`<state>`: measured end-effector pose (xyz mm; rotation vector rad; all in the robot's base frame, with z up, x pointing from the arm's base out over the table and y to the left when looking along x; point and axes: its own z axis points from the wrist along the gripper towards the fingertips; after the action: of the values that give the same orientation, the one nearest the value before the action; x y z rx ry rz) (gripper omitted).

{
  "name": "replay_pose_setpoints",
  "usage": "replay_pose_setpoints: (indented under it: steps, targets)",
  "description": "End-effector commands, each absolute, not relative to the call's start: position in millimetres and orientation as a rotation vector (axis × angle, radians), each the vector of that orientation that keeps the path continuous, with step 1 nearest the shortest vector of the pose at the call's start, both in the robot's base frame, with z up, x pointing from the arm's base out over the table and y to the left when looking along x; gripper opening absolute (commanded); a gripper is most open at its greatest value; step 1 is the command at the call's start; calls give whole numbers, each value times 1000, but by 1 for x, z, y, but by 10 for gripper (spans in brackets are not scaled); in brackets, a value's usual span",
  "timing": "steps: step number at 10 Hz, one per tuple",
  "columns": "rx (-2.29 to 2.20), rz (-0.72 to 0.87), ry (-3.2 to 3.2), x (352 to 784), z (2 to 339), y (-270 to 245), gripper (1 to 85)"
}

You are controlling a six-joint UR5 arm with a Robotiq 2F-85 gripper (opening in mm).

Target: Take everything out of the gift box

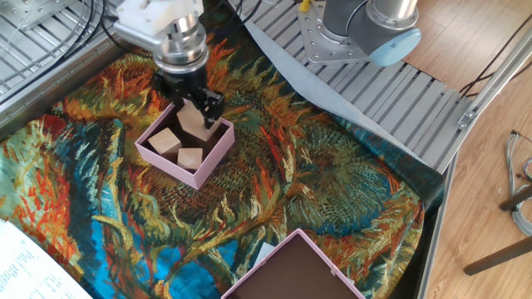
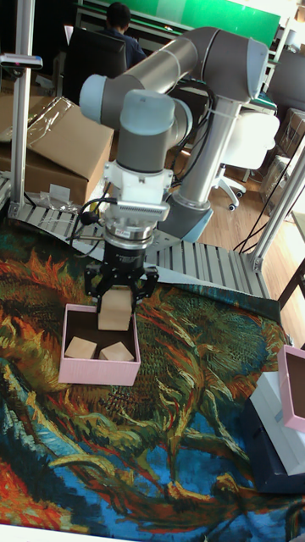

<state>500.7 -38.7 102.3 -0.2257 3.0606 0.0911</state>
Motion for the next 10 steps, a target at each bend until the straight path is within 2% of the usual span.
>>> replay_pose_setpoints:
  steps: [1, 10]
  targets:
    - [-166, 139, 3041, 496, 122, -14, 397]
    - [-19, 197, 2990, 500, 108, 41, 393]
